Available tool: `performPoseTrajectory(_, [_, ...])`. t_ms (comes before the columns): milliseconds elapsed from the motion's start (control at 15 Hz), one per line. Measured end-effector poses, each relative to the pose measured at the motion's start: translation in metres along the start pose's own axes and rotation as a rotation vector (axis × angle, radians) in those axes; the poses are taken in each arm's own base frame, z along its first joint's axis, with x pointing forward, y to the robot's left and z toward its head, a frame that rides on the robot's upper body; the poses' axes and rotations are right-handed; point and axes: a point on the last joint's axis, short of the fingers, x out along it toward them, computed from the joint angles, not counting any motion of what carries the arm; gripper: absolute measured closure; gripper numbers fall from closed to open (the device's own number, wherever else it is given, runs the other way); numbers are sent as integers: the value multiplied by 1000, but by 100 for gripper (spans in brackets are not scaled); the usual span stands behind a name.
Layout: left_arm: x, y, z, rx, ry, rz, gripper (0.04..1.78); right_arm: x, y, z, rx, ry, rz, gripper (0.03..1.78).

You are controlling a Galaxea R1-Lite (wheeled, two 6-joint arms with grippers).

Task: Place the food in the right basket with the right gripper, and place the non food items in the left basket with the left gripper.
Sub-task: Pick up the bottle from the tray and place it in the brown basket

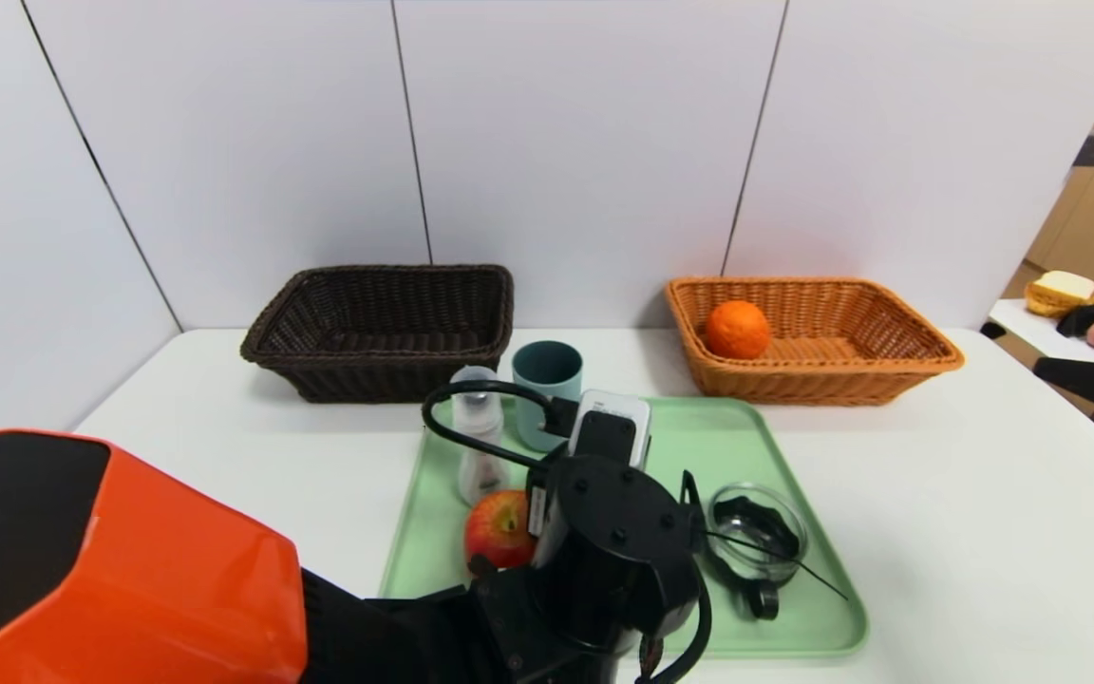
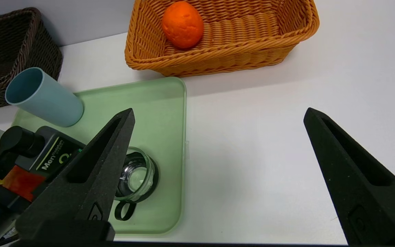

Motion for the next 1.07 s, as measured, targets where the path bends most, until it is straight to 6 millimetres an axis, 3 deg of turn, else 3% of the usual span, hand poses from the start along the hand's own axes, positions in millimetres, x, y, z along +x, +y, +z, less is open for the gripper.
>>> performPoseTrajectory(400, [8, 2, -4, 3, 9, 8, 13, 0, 0, -2, 1, 4, -1, 11])
performPoseTrajectory(533, [9, 3, -5, 1, 8, 14, 50, 0, 0, -2, 1, 5, -1, 11])
performPoseTrajectory(733, [11, 4, -4, -4, 2, 15, 89, 0, 0, -2, 1, 5, 0, 11])
performPoseTrajectory(933, [11, 4, -4, -5, 4, 4, 120, 0, 0, -2, 1, 4, 1, 11])
performPoseTrajectory(1067, [11, 3, -2, -9, 0, -1, 120, -1, 0, -2, 1, 3, 5, 11])
